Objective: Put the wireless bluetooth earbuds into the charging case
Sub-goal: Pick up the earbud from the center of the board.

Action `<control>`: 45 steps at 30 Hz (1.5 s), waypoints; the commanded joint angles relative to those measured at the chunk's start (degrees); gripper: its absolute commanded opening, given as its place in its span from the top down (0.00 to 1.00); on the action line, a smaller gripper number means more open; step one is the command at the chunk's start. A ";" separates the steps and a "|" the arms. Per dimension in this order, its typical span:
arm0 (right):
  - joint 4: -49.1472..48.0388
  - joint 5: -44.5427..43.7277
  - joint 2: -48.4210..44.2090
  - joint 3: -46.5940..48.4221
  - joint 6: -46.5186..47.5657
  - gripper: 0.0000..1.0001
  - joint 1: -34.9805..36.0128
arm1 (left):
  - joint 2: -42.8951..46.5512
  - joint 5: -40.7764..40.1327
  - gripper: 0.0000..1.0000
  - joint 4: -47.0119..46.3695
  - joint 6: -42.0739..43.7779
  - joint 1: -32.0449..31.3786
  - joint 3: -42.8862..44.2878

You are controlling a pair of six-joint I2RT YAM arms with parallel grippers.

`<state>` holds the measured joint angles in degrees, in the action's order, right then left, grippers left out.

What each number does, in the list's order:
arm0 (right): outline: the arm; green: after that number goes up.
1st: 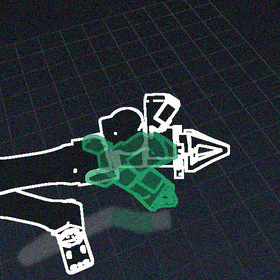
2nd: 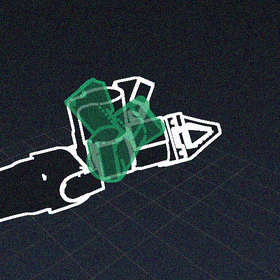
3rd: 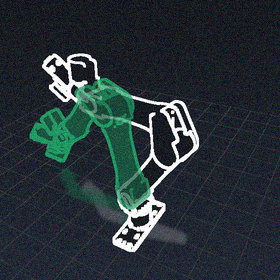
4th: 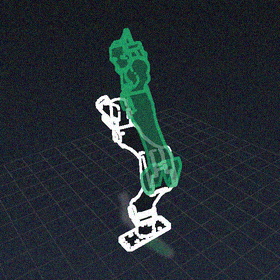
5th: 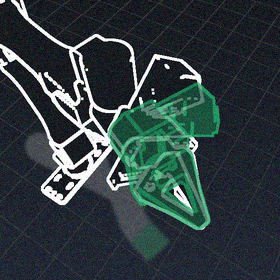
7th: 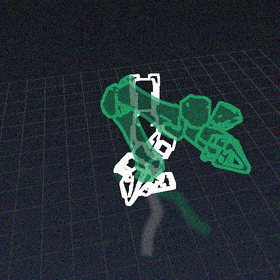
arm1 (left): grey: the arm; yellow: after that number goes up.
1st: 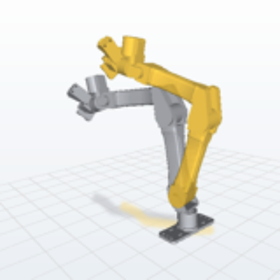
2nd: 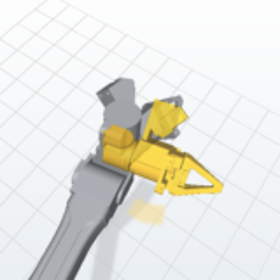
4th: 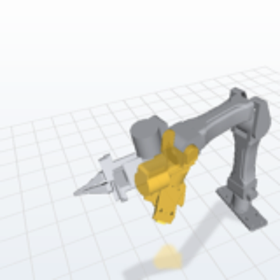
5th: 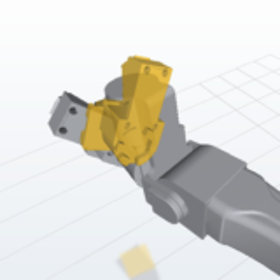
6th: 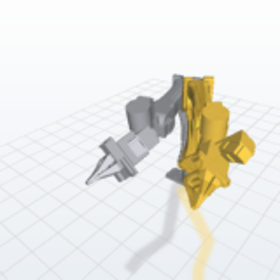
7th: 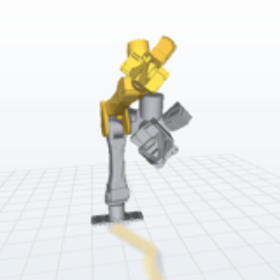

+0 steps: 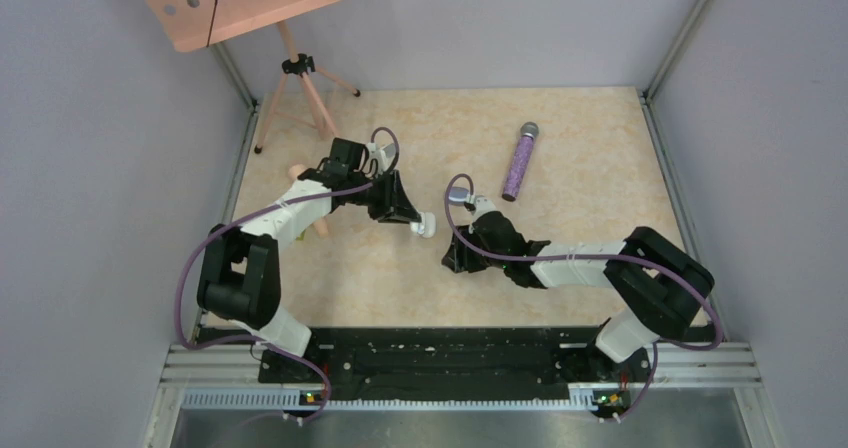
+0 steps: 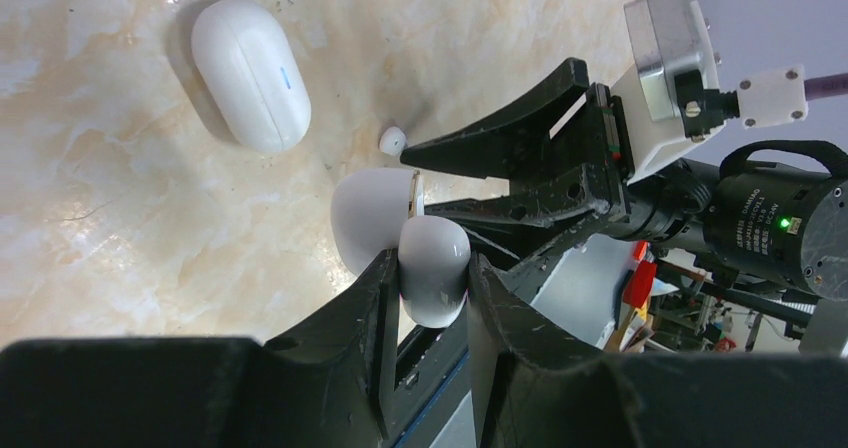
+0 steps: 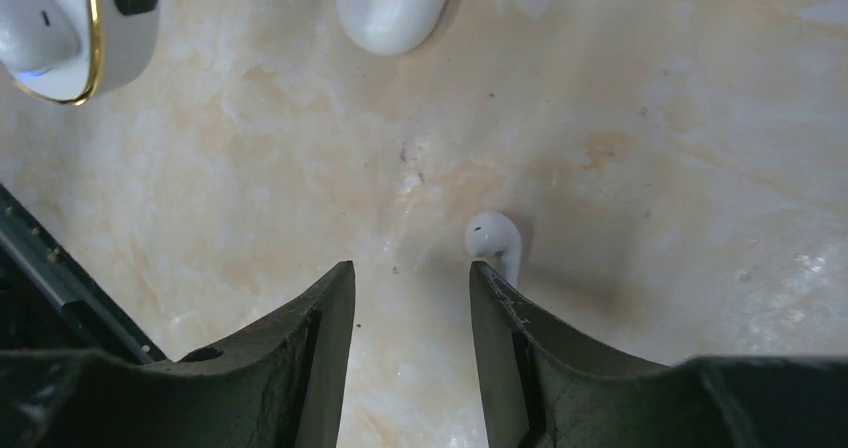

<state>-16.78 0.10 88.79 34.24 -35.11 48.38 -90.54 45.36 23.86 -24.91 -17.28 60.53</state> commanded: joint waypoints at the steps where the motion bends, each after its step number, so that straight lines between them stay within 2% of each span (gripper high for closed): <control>1: -2.16 6.38 -1.85 3.03 1.64 0.54 0.66 | 3.17 -0.27 1.00 -0.29 1.00 1.29 -0.31; 8: 11.58 1.42 -5.98 7.71 15.78 0.57 -0.18 | 4.42 -0.40 1.00 0.96 1.76 2.19 -0.48; 13: 19.86 -4.80 -3.50 11.67 23.81 0.61 -0.12 | 4.57 -0.58 1.00 0.67 1.54 2.59 -0.67; 17: 23.20 -5.24 0.78 15.21 24.70 0.60 0.83 | 4.91 -0.69 1.00 0.58 1.35 2.69 -1.01; 23: 22.95 -5.67 5.21 17.49 23.74 0.60 3.23 | 4.88 -0.54 1.00 0.51 1.13 2.69 -1.29; 33: 22.75 -6.84 7.85 18.37 22.22 0.62 3.24 | 4.58 -0.21 1.00 0.18 1.01 2.74 -1.38; 45: 25.76 -9.00 8.78 20.16 20.04 0.71 3.23 | 4.94 -0.10 1.00 0.01 1.18 2.78 -1.73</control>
<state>7.29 -7.14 96.95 51.90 -13.80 51.27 -88.23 44.31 24.91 -23.92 -14.76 59.31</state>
